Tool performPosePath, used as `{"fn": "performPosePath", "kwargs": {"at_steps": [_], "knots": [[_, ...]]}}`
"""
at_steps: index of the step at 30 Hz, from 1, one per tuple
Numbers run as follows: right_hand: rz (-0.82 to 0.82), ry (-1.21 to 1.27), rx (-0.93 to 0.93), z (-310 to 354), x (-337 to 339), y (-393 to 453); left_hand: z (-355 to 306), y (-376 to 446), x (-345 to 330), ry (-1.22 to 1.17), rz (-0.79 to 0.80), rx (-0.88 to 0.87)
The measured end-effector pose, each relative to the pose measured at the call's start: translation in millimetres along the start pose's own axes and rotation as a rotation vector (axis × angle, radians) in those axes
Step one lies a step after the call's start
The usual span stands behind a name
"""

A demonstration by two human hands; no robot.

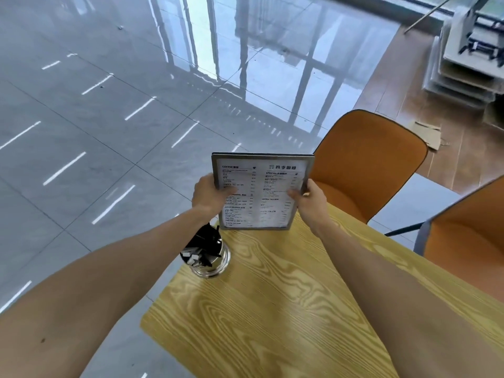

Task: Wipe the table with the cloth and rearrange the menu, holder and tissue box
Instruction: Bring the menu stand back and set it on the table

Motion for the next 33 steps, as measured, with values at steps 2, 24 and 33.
{"fn": "performPosePath", "kwargs": {"at_steps": [2,24,33], "knots": [[-0.023,0.024,0.001,-4.3,10.6,-11.6,-6.1,-5.0,-9.4,0.018,0.024,-0.016],[-0.431,0.113,-0.062,-118.3,213.4,-253.3,-97.2,-163.1,-234.1,0.056,0.424,-0.235],[-0.569,0.169,-0.121,-172.8,263.7,-355.4,-102.6,-234.0,-322.5,0.093,0.572,-0.276]]}}
Point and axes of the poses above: each hand's wrist, its own y-axis towards the middle knuckle, its own x-axis out of the back of the hand, z = x × y, the point moved 7 cm from there along y, towards the middle knuckle, and after that the axes turned 11 degrees about z, right-handed, at the moved point
